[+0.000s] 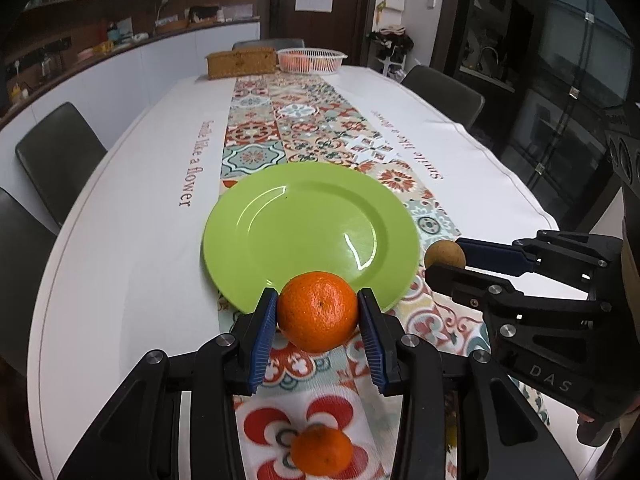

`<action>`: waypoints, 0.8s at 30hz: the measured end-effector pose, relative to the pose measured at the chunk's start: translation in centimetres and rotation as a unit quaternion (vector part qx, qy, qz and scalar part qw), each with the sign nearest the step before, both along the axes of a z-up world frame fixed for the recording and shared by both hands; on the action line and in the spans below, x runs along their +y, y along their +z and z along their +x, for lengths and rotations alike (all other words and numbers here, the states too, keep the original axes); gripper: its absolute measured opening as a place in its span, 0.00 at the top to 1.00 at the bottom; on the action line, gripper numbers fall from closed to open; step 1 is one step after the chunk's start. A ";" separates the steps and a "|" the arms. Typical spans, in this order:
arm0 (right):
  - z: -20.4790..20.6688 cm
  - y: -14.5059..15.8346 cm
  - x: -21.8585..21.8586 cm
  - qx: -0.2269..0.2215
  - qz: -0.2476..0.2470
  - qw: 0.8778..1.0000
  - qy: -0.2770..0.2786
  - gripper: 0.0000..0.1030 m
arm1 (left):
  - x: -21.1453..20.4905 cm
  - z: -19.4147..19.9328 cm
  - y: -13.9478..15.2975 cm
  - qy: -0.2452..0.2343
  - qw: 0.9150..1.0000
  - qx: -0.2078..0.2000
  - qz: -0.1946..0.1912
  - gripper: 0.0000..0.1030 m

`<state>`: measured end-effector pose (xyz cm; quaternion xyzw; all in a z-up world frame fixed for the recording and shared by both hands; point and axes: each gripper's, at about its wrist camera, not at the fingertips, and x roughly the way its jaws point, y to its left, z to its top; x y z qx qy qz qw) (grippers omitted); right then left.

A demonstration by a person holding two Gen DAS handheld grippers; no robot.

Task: Organize fruits
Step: 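Lift and carry both held fruits over the green plate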

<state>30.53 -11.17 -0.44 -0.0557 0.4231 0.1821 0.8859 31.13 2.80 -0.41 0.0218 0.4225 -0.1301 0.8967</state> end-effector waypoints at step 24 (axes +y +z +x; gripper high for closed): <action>6.9 -4.2 0.2 0.074 0.012 0.997 -0.020 0.73 | 0.3 6.0 -3.5 0.004 0.998 0.061 0.012 0.61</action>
